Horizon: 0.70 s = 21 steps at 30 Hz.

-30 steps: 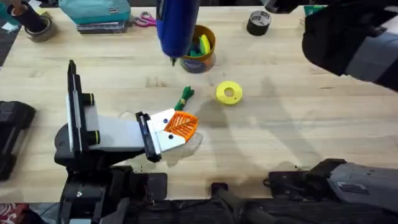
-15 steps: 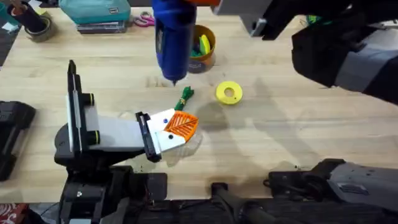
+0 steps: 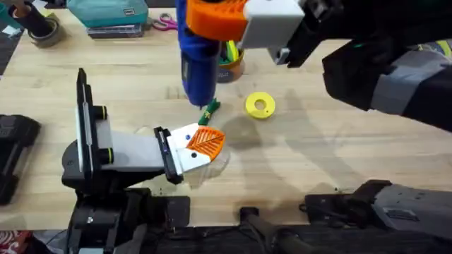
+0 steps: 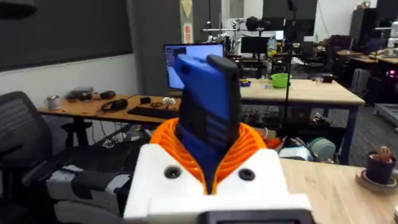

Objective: Pick up the gripper from the table and insert it into the empty holder that is missing its gripper. Then pick up a screw, insert it into the mounting hole, and use the screwdriver to tighten it. Finally, clean up the table by picking up the vegetable and placing it into the bucket.

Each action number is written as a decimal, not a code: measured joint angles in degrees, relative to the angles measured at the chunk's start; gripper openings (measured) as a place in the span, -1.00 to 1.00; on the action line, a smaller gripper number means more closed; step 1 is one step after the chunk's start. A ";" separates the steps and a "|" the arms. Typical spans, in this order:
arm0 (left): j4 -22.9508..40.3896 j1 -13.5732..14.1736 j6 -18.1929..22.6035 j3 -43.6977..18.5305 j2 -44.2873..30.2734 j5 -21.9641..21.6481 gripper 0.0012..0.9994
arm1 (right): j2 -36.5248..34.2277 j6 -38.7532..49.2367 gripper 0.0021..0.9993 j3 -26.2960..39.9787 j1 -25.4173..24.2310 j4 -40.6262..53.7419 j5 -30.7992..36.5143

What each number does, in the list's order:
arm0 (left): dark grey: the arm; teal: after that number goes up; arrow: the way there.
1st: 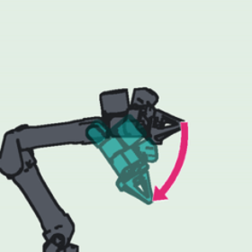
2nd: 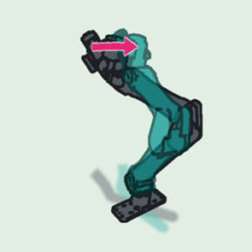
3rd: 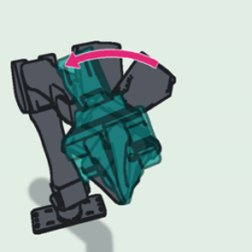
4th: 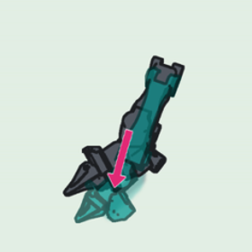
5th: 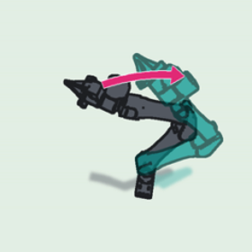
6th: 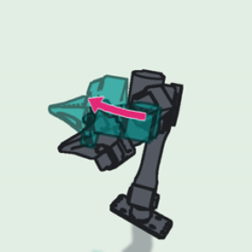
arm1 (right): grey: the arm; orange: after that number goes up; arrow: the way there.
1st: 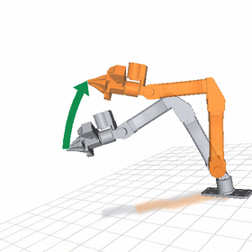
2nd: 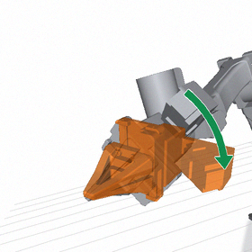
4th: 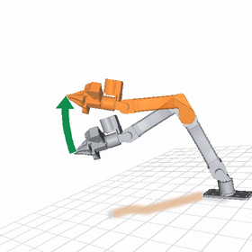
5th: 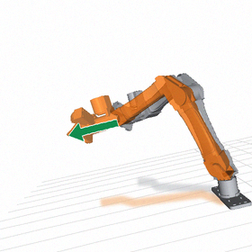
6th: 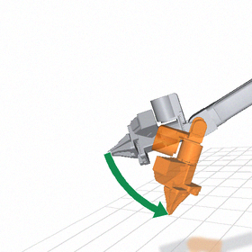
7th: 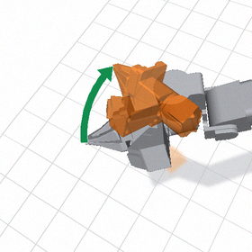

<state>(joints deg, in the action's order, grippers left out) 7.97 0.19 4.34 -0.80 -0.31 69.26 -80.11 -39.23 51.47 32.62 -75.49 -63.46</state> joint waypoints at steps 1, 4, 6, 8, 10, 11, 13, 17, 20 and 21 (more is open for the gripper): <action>0.00 0.00 0.00 0.00 0.01 0.01 -1.00 | 0.00 0.30 -0.96 -0.01 0.33 0.00 0.00; 0.00 0.00 0.00 0.00 0.01 -0.01 -1.00 | 0.00 1.20 -0.96 0.00 1.49 -0.03 0.00; 0.00 0.00 0.00 0.00 0.01 -0.01 -1.00 | 0.01 1.79 -0.96 -0.01 2.12 -0.03 0.00; 0.00 0.00 0.00 0.00 0.01 -0.01 -1.00 | -0.01 2.43 -0.96 -0.01 2.66 -0.03 0.00; 0.00 0.00 0.00 0.00 0.01 -0.01 -1.00 | -0.01 3.13 -0.96 0.01 3.22 -0.03 -0.02; 0.00 0.00 0.00 0.00 0.00 0.00 -1.00 | 0.00 3.50 -0.96 0.01 3.44 -0.02 -0.01; 0.00 0.00 0.00 0.00 0.01 0.01 -1.00 | -0.01 4.59 -0.96 -0.01 4.00 -0.01 -0.07; 0.00 0.00 0.00 0.00 0.00 0.00 -1.00 | 0.01 6.20 -0.96 -0.01 4.93 0.01 -0.43; 0.00 0.00 0.00 0.00 0.01 0.01 -1.00 | 0.00 6.73 -0.96 0.01 5.09 0.01 -1.03; 0.00 0.00 0.00 0.00 0.01 0.01 -1.00 | 0.00 6.88 -0.96 0.00 5.09 0.03 -1.19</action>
<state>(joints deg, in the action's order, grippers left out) 7.97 0.19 4.34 -0.80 -0.30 69.28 -80.10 -32.35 51.47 37.71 -75.47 -64.66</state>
